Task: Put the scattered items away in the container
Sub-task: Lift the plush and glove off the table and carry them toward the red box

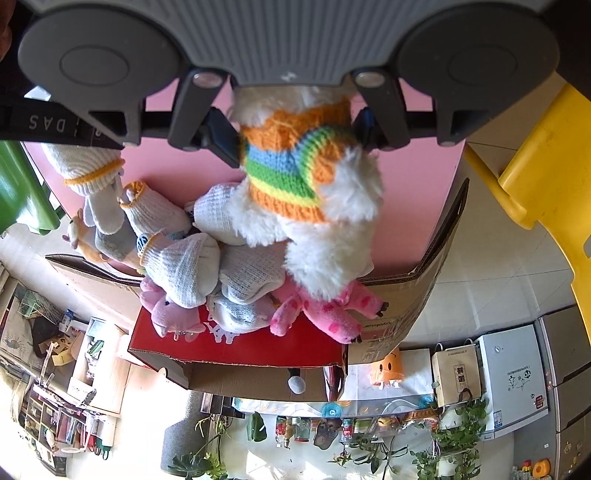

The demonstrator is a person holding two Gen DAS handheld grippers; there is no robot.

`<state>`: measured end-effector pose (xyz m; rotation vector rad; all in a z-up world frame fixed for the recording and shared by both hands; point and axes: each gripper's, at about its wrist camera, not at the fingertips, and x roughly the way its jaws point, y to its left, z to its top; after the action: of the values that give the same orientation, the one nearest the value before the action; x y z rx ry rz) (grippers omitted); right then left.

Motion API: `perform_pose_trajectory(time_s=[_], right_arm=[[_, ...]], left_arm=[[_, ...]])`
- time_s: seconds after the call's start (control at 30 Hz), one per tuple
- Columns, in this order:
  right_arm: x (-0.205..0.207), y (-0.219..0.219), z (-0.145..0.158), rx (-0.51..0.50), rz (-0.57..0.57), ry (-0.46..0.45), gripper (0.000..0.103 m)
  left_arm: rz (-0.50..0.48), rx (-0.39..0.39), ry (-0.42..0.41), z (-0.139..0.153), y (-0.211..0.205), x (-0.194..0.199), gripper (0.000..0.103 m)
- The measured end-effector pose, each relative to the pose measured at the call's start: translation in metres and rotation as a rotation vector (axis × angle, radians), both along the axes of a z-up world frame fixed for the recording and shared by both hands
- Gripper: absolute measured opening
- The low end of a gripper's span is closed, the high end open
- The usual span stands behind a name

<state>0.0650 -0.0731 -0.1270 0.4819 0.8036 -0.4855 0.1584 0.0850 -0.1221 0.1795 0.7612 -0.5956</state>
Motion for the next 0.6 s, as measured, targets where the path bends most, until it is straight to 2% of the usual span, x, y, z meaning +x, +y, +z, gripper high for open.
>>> perform_pose_trajectory(time_s=[0.6], right_arm=[[-0.0072,0.0,0.0032,0.002,-0.007,-0.011,0.055]], left_arm=[[0.005,-0.001,-0.017,0.0046,0.0059,-0.0037,0.061]])
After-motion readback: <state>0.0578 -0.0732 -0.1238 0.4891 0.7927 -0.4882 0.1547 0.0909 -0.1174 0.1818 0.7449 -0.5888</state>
